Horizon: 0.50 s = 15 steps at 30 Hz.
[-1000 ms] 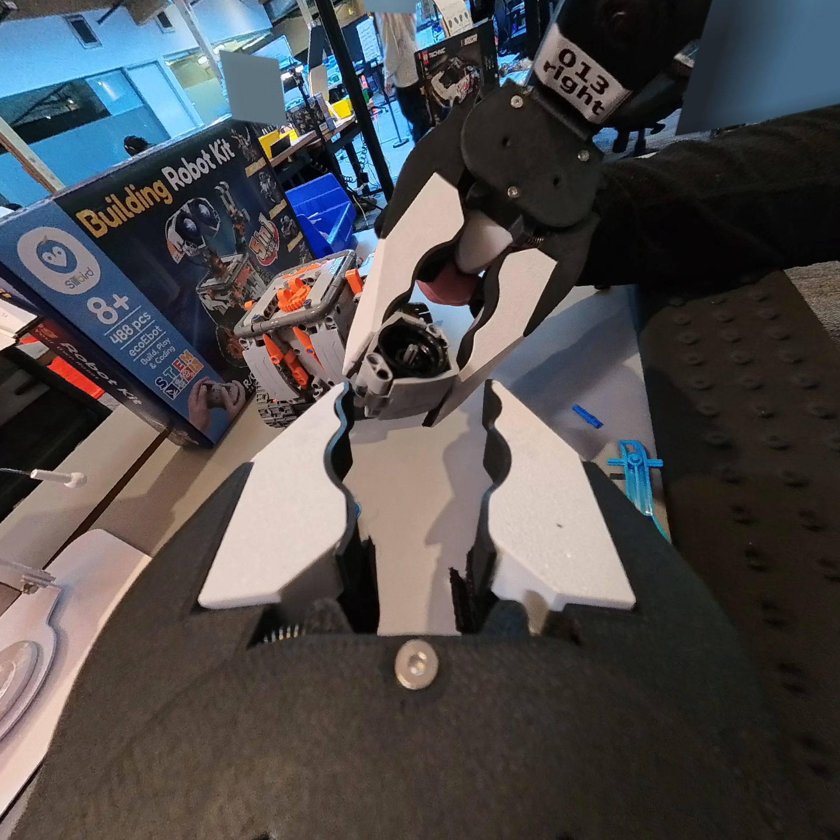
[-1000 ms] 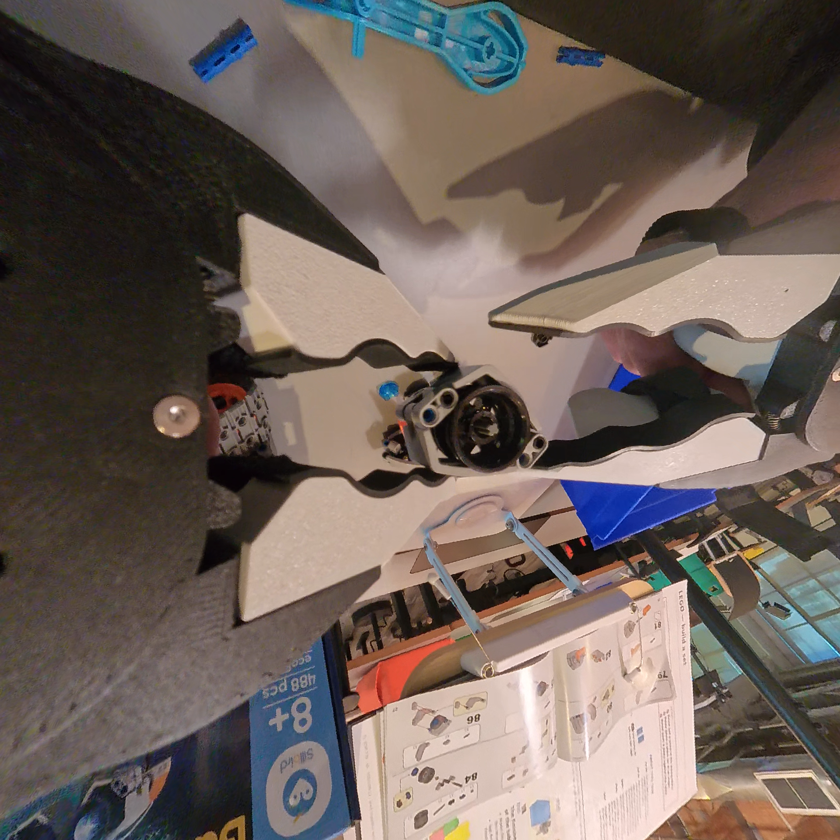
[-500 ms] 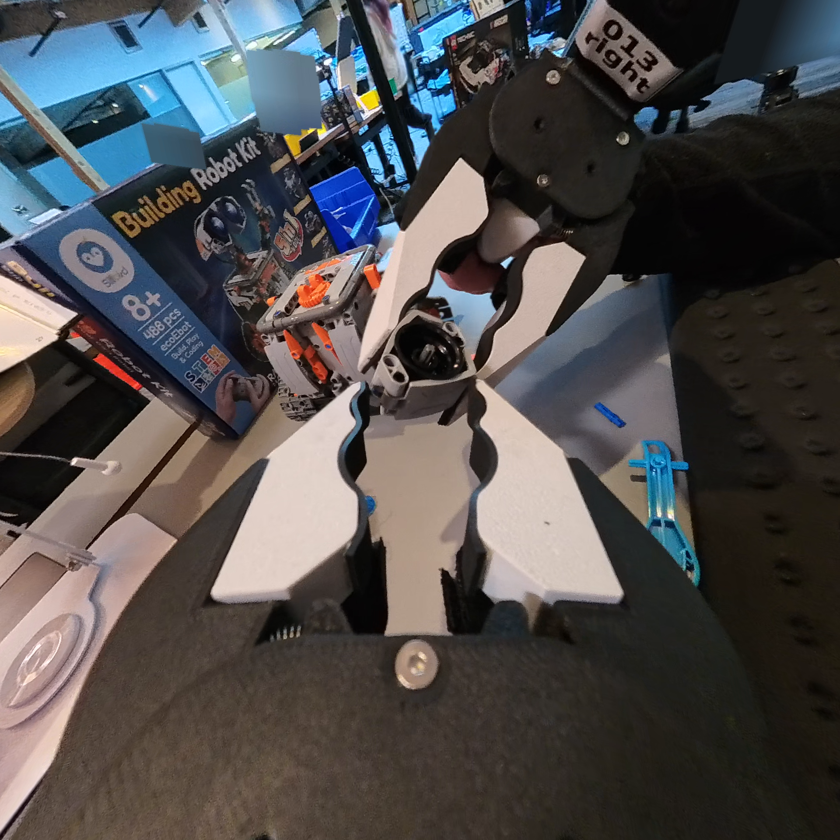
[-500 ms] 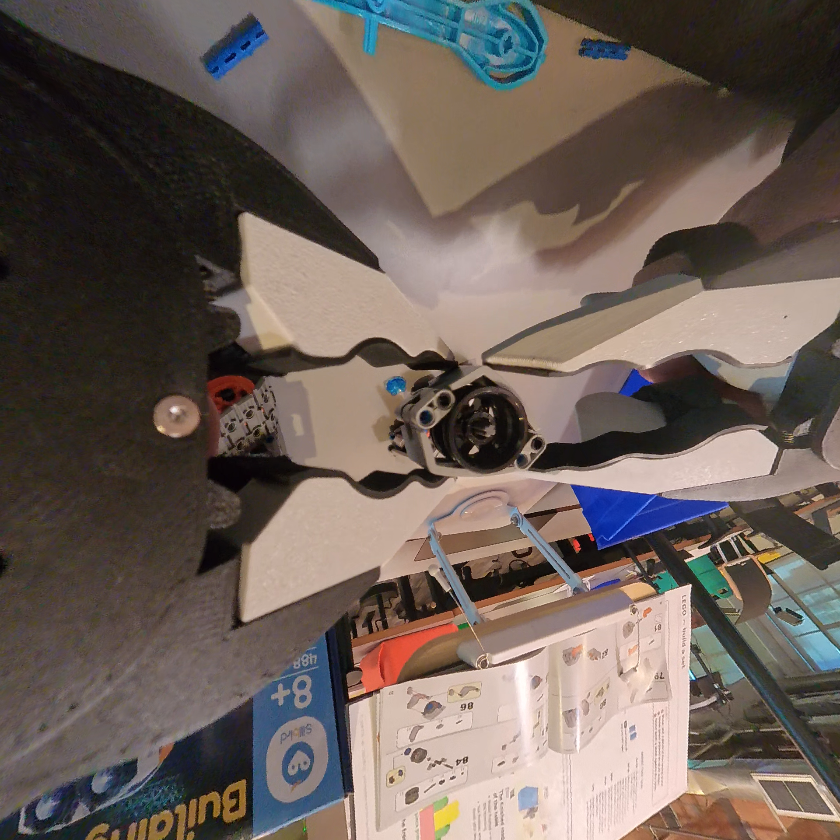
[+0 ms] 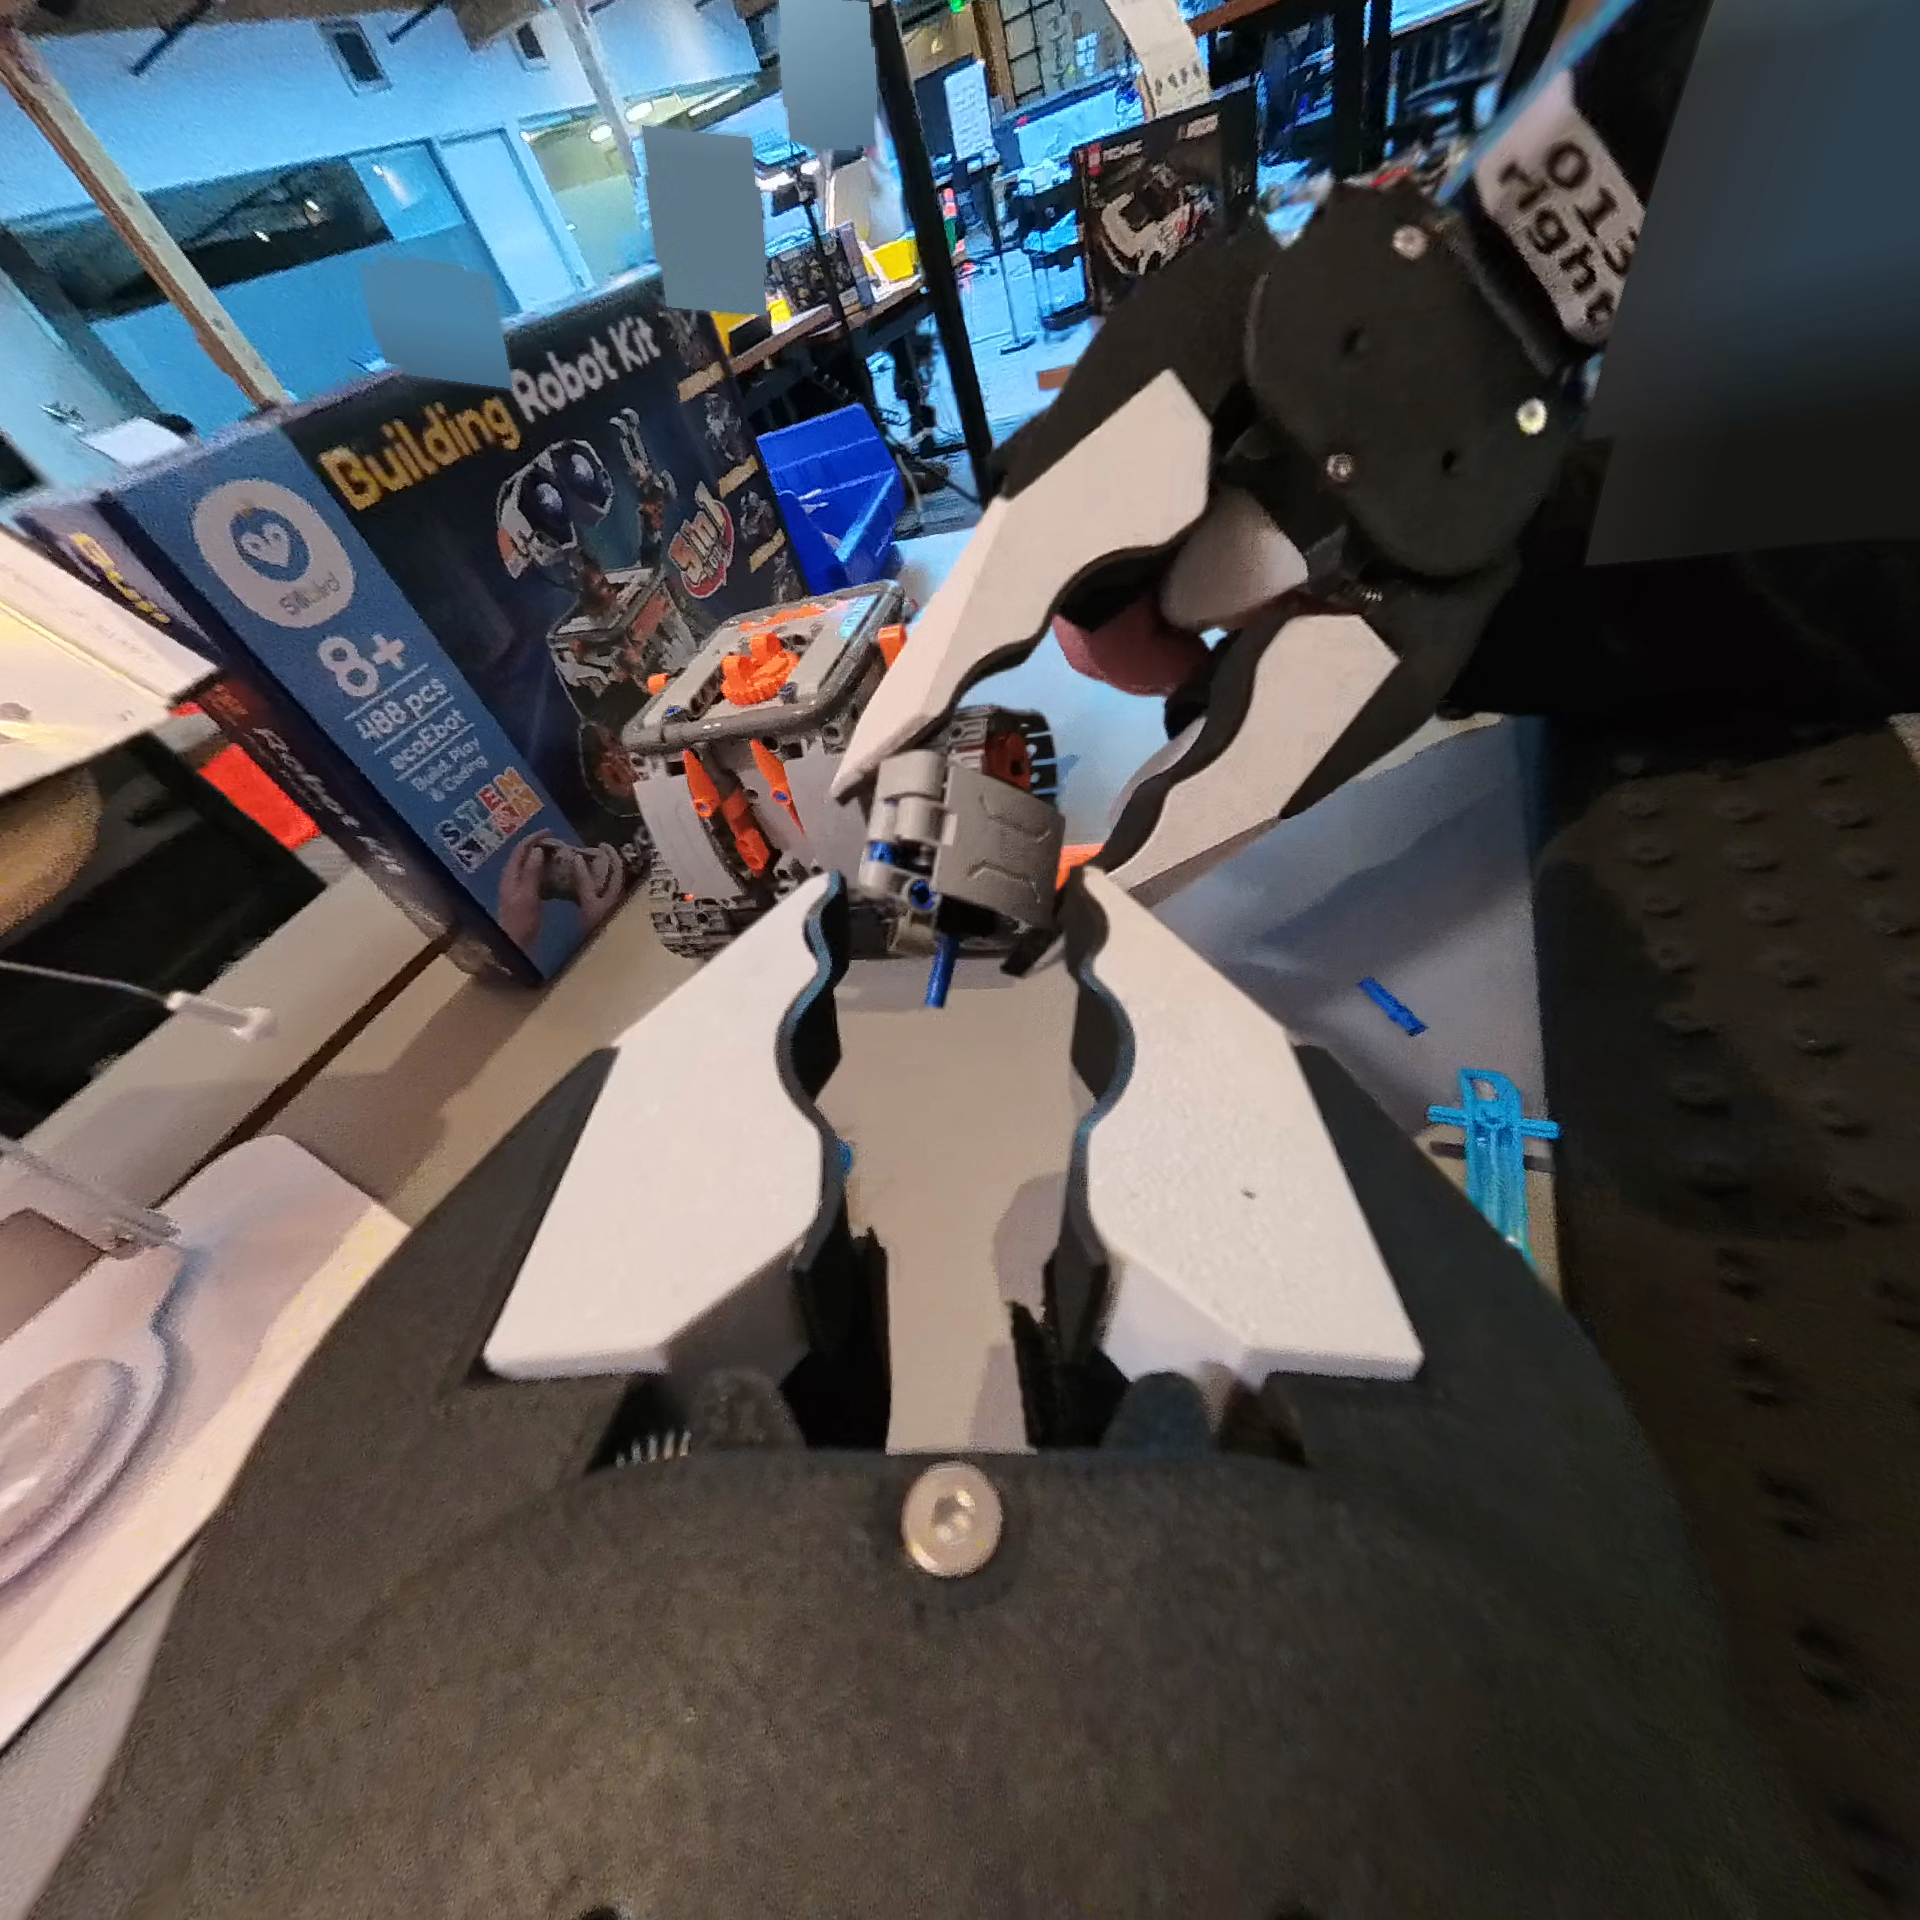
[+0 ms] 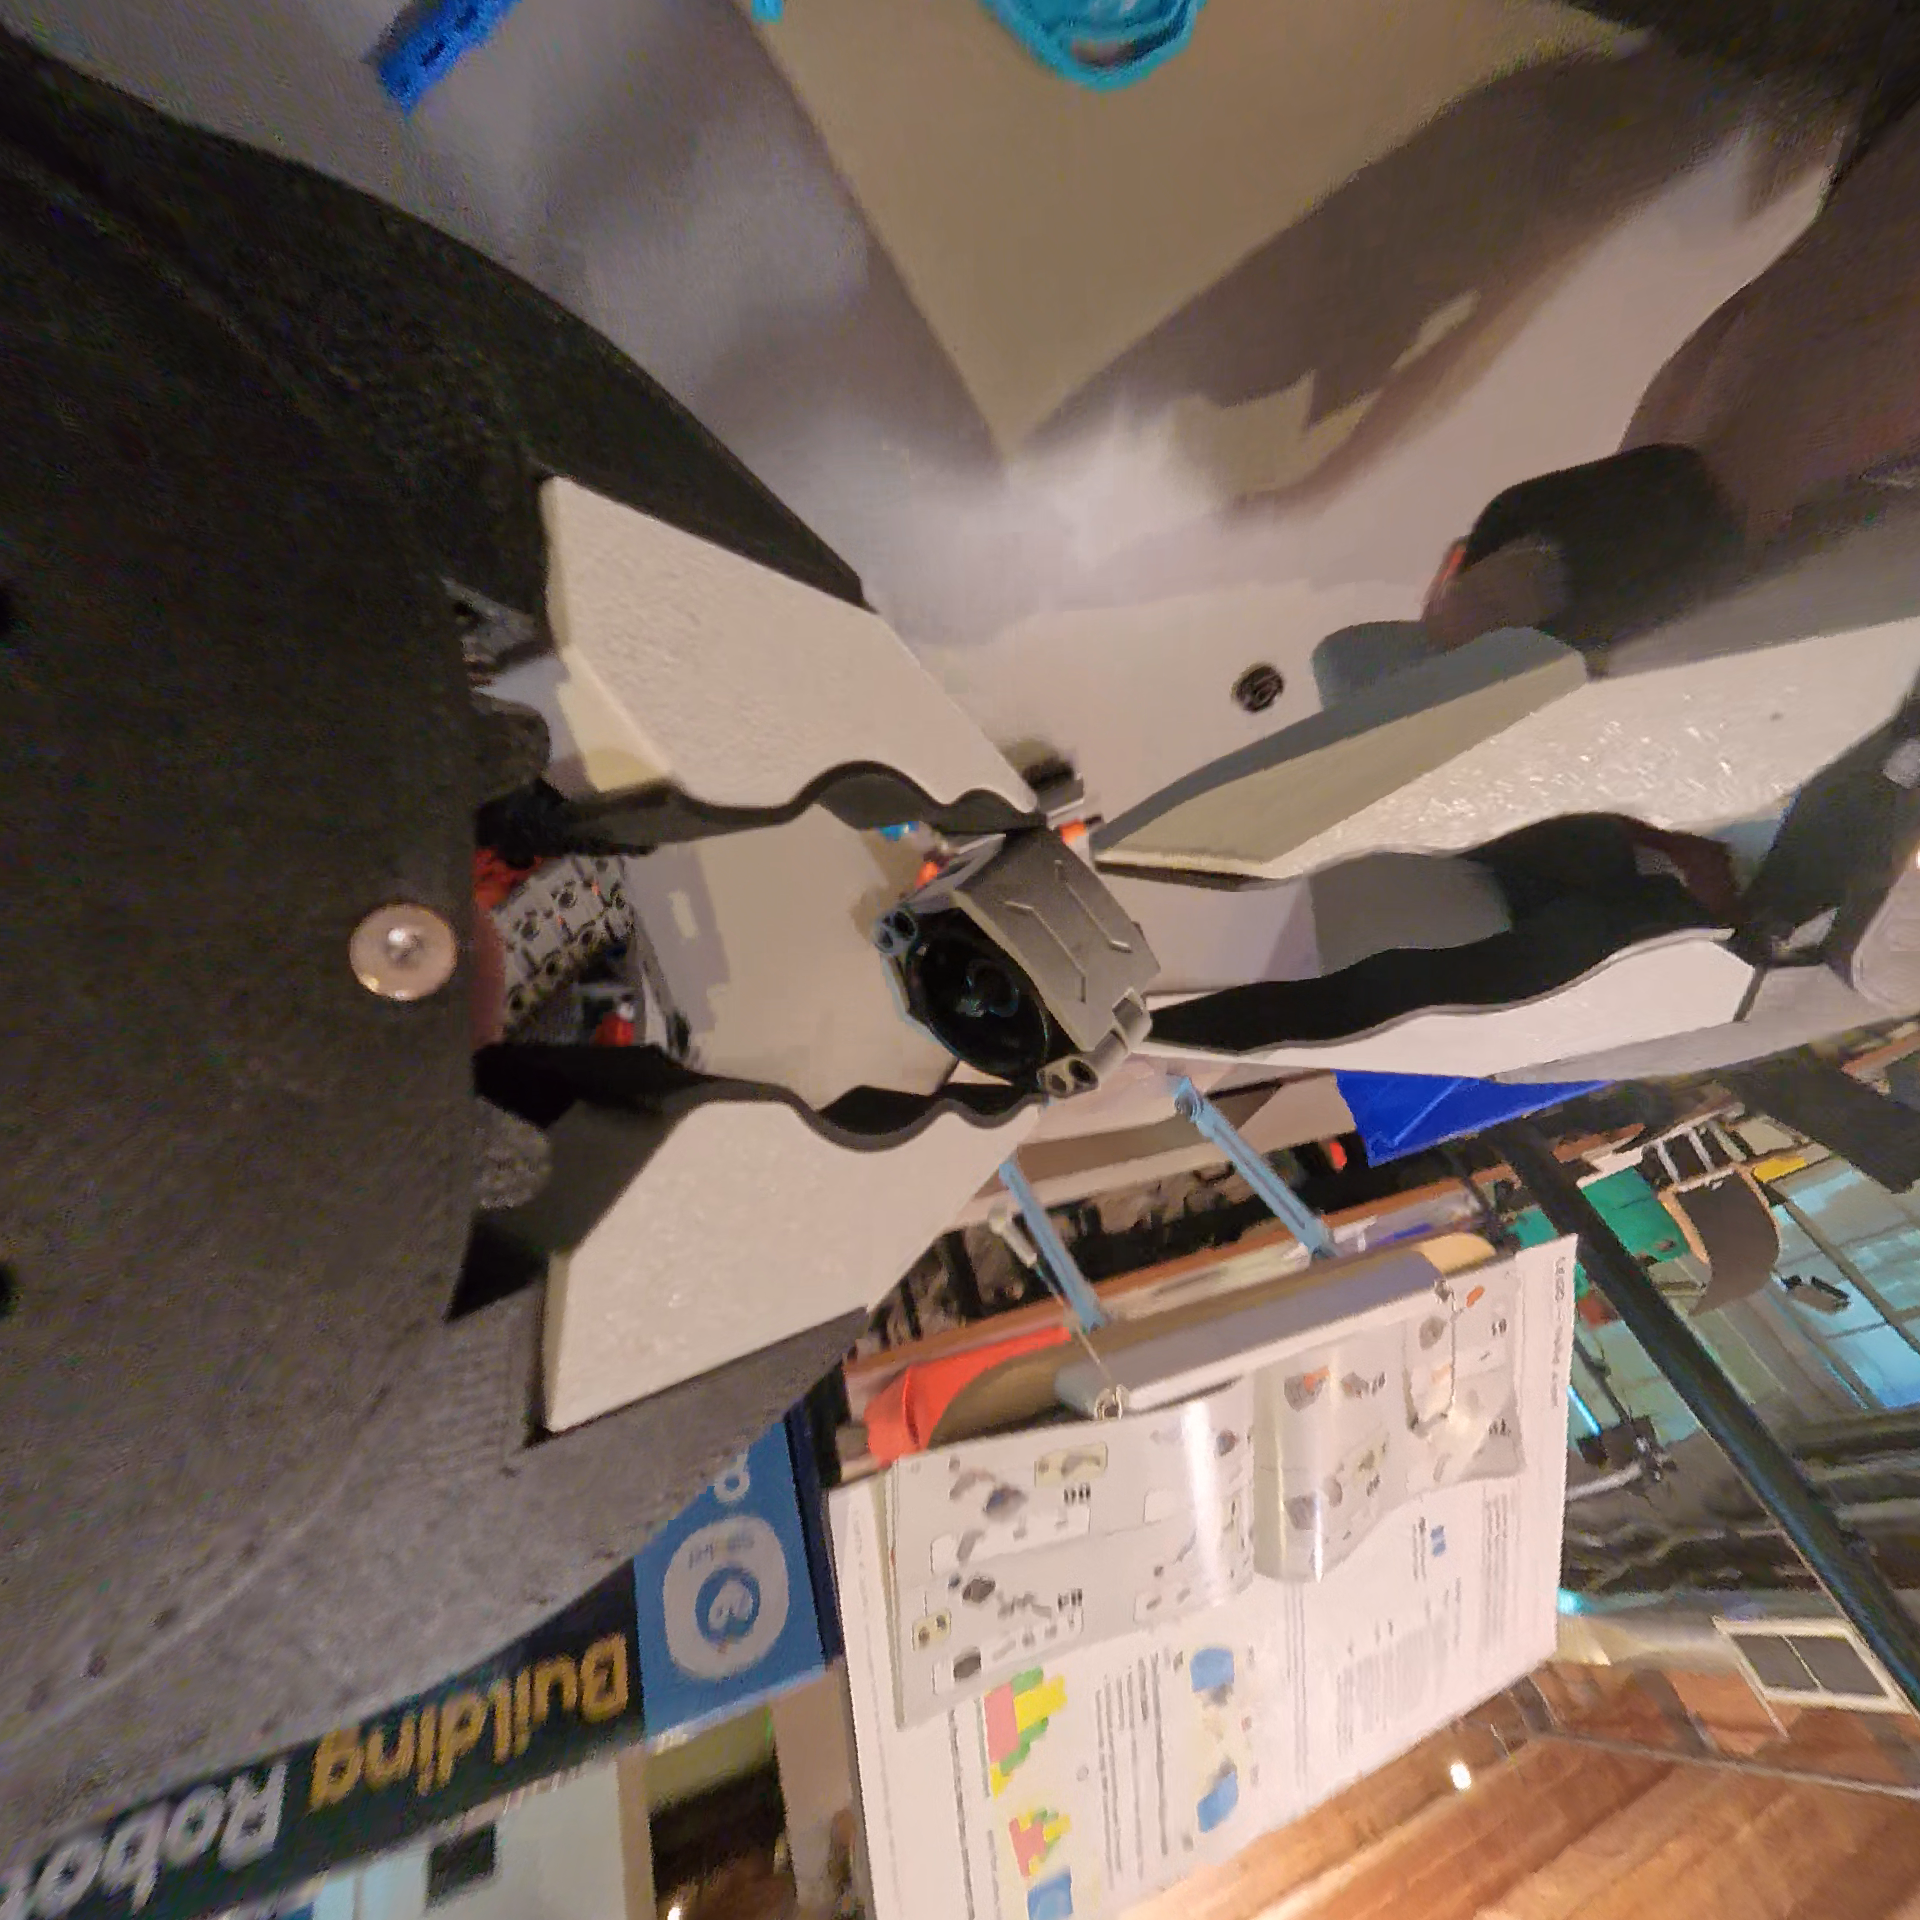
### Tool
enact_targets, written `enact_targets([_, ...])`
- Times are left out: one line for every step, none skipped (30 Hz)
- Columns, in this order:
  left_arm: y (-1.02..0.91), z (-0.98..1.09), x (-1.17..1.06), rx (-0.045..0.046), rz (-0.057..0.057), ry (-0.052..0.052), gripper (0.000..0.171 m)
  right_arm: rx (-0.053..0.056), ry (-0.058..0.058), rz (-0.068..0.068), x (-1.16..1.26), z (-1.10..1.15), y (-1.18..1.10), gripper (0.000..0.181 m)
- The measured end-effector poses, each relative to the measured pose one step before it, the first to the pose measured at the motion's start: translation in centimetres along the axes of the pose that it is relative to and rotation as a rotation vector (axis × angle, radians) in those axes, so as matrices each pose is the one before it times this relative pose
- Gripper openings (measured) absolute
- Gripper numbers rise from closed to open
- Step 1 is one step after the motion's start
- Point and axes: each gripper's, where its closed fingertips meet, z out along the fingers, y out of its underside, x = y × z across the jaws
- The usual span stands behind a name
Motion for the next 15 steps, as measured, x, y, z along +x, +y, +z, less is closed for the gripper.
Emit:
enact_targets([-0.042, -0.057, -0.063, 0.00697, -0.0339, 0.0198, 0.044, -0.0045, 0.0173, -0.0307, 0.119, -0.099, -0.168, 0.046])
enact_targets([-0.135, -0.058, 0.05, 0.01375, -0.0427, 0.0301, 0.049, 0.0015, 0.0128, -0.0266, 0.051, -0.11, -0.268, 0.046])
enact_targets([-0.11, 0.005, 0.205, 0.01123, -0.0421, 0.0381, 0.051, 0.0013, 0.0114, -0.0281, -0.004, -0.105, -0.29, 0.046])
enact_targets([0.04, 0.109, 0.278, 0.0017, -0.035, 0.0392, 0.055, 0.0056, 0.0093, -0.0308, -0.053, -0.103, -0.389, 0.045])
enact_targets([0.159, 0.14, 0.245, -0.00577, -0.0233, 0.0323, 0.059, 0.0107, 0.0042, -0.0294, -0.151, -0.11, -0.503, 0.046])
enact_targets([0.026, 0.103, 0.443, 0.00054, -0.0145, 0.0425, 0.061, 0.0099, -0.0008, -0.0285, -0.235, -0.097, -0.505, 0.046])
enact_targets([0.063, 0.124, 0.822, -0.00242, -0.0171, 0.0657, 0.06, 0.0103, -0.005, -0.0262, -0.296, -0.073, -0.498, 0.046])
enact_targets([0.135, 0.136, 0.675, -0.0039, -0.0205, 0.0549, 0.057, 0.0117, -0.0073, -0.021, -0.307, -0.069, -0.484, 0.046])
enact_targets([0.125, 0.07, 0.299, -0.0026, -0.0119, 0.0254, 0.05, 0.0119, -0.0092, -0.0159, -0.312, -0.053, -0.455, 0.046])
enact_targets([0.106, -0.01, 0.201, -0.00352, -0.001, 0.016, 0.044, 0.0087, -0.0066, -0.0102, -0.246, -0.038, -0.352, 0.046])
enact_targets([0.002, -0.093, 0.102, 0.00245, 0.0078, 0.0067, 0.044, 0.0023, 0.0007, -0.0012, -0.057, 0.015, -0.172, 0.046])
enact_targets([-0.111, -0.087, -0.036, 0.00805, 0.0131, -0.0076, 0.043, 0.0038, 0.0054, 0.0099, 0.117, 0.002, -0.061, 0.046])
enact_targets([-0.194, -0.065, -0.046, 0.00825, 0.0179, -0.0129, 0.043, 0.0116, 0.0046, 0.0274, 0.222, -0.059, -0.087, 0.046])
enact_targets([-0.254, -0.121, -0.097, 0.00806, 0.0297, -0.0197, 0.043, 0.0198, 0.0049, 0.0473, 0.363, -0.134, -0.11, 0.047])
enact_targets([-0.369, -0.225, -0.208, 0.01437, 0.0369, -0.0287, 0.043, 0.0231, 0.0068, 0.062, 0.532, -0.201, -0.139, 0.052])
